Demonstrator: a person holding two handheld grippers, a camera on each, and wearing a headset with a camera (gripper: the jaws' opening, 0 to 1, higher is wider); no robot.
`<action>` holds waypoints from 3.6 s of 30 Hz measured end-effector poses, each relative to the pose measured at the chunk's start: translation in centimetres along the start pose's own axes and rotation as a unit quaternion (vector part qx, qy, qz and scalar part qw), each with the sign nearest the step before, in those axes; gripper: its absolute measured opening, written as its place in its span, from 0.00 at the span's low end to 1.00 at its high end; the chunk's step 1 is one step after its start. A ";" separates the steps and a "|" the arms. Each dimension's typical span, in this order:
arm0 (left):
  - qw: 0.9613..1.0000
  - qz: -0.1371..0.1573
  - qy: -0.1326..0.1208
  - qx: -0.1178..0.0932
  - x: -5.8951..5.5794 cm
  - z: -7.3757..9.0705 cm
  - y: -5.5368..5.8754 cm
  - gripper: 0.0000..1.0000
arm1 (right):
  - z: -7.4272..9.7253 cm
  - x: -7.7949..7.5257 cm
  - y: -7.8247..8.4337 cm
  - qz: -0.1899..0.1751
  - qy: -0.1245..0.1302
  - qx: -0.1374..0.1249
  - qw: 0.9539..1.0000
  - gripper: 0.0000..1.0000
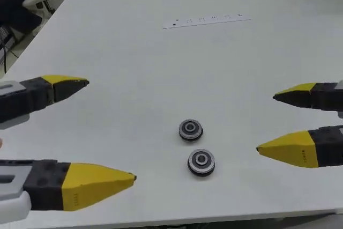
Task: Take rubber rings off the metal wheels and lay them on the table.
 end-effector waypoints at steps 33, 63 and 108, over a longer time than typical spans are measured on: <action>0.995 -0.070 0.075 0.019 2.5 -10.7 2.0 0.58 | -6.2 -1.3 2.4 0.096 -0.052 0.026 0.994 0.42; 0.982 -0.082 0.129 0.108 0.3 -15.2 9.6 0.25 | -10.1 -1.2 6.9 0.100 -0.080 0.081 0.988 0.27; 0.980 -0.120 0.132 0.094 -0.4 -15.8 10.2 0.15 | -10.3 -1.8 7.8 0.127 -0.061 0.101 0.985 0.02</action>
Point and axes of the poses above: the centre of the closed fingertips' face, and the gripper's own axes: z roughly backward along the fingers, x roughly to its left, y roughly out of its underside, the point moved 3 cm from there along z, roughly backward along the fingers, and after that the axes turned 7 degrees about x, right-handed, at the moved point
